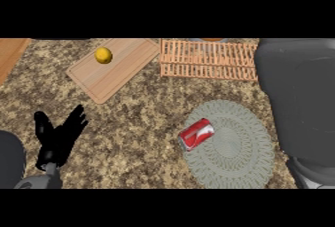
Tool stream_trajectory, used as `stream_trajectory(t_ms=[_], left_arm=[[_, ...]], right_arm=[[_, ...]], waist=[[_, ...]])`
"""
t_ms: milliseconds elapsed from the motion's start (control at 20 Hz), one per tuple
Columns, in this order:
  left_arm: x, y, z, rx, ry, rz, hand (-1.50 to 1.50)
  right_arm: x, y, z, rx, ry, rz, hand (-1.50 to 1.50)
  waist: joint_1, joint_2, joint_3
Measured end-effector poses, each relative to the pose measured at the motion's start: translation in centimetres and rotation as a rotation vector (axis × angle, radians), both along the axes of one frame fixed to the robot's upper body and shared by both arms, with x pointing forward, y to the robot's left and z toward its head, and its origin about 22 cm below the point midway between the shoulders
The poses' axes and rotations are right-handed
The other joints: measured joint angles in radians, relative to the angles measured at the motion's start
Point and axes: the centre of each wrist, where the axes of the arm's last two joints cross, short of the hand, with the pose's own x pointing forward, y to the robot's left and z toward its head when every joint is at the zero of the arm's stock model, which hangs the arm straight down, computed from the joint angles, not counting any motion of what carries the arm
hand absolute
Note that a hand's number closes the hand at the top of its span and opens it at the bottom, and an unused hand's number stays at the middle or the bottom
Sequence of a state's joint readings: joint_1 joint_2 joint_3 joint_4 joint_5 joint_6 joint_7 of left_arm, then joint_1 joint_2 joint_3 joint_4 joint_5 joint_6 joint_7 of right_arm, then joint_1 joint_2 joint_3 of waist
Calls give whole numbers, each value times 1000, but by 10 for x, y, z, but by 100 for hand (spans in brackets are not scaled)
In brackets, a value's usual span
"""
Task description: Pick the cupcake from the placemat and place it in the tiered shelf
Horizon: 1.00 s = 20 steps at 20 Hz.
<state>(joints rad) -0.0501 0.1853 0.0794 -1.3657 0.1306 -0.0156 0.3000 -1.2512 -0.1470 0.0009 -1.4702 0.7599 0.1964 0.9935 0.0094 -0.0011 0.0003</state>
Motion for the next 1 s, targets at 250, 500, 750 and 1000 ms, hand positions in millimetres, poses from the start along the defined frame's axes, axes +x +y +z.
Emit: stream_trajectory(t_ms=[250, 500, 750, 1000], left_arm=[[0, -1, 0, -1, -1, -1, 0], [2, -1, 1, 0, -1, -3, 0], [-2, 0, -1, 5, -12, -9, 0], [1, -2, 3, -1, -3, -10, 0]], right_arm=[[27, -21, 16, -12, 42, -17, 150], [53, -37, 15, -68, 91, 7, 150], [77, -42, -4, -111, 107, 11, 150], [98, -46, -14, -117, 104, 0, 150]], waist=[[2, 2, 0], [5, 3, 1], [8, 4, 1], [13, 6, 0]])
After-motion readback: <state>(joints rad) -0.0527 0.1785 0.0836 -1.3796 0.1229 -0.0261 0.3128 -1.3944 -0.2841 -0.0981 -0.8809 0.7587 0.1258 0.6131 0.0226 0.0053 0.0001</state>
